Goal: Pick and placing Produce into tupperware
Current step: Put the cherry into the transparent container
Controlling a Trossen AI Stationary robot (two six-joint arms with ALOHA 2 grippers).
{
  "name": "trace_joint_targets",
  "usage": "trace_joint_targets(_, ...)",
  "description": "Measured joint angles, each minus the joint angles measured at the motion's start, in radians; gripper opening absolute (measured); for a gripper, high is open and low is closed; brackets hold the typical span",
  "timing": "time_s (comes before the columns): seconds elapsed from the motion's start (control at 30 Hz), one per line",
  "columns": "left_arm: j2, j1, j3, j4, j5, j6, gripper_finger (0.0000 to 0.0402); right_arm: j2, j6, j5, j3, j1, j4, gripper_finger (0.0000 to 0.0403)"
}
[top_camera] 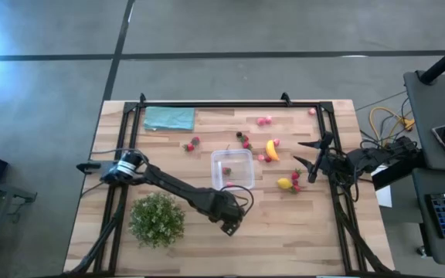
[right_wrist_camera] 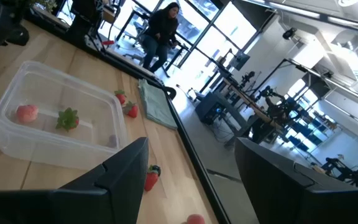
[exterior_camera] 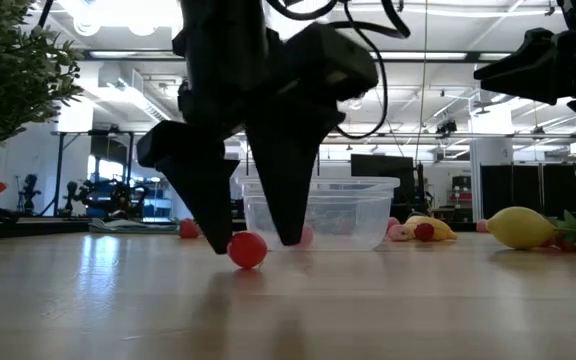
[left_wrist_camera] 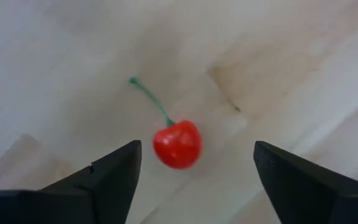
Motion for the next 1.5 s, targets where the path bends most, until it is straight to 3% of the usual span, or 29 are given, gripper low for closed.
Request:
trace_joint_targets(0.13, 0.000, 0.000, 0.000, 0.000, -0.049, 0.001, 0.0260, 0.000, 0.000, 0.000, 0.000, 0.000, 0.000, 0.0233)
trace_joint_targets(0.37, 0.000, -0.003, -0.012, -0.010, -0.047, 0.009, 0.0215, 0.000, 0.000, 0.000, 0.000, 0.000, 0.000, 0.0233)
trace_joint_targets(0.9, 0.000, -0.006, -0.042, -0.016, -0.047, 0.058, 0.0198, 0.000, 0.000, 0.000, 0.000, 0.000, 0.000, 0.0233)
trace_joint_targets(1.23, 0.000, -0.006, -0.042, 0.003, -0.050, 0.065, 0.0122, 0.000, 0.000, 0.000, 0.000, 0.000, 0.000, 0.0233)
trace_joint_targets(1.5, 0.000, -0.006, -0.042, 0.045, -0.047, 0.080, 0.0103, 0.000, 0.000, 0.000, 0.000, 0.000, 0.000, 0.0233)
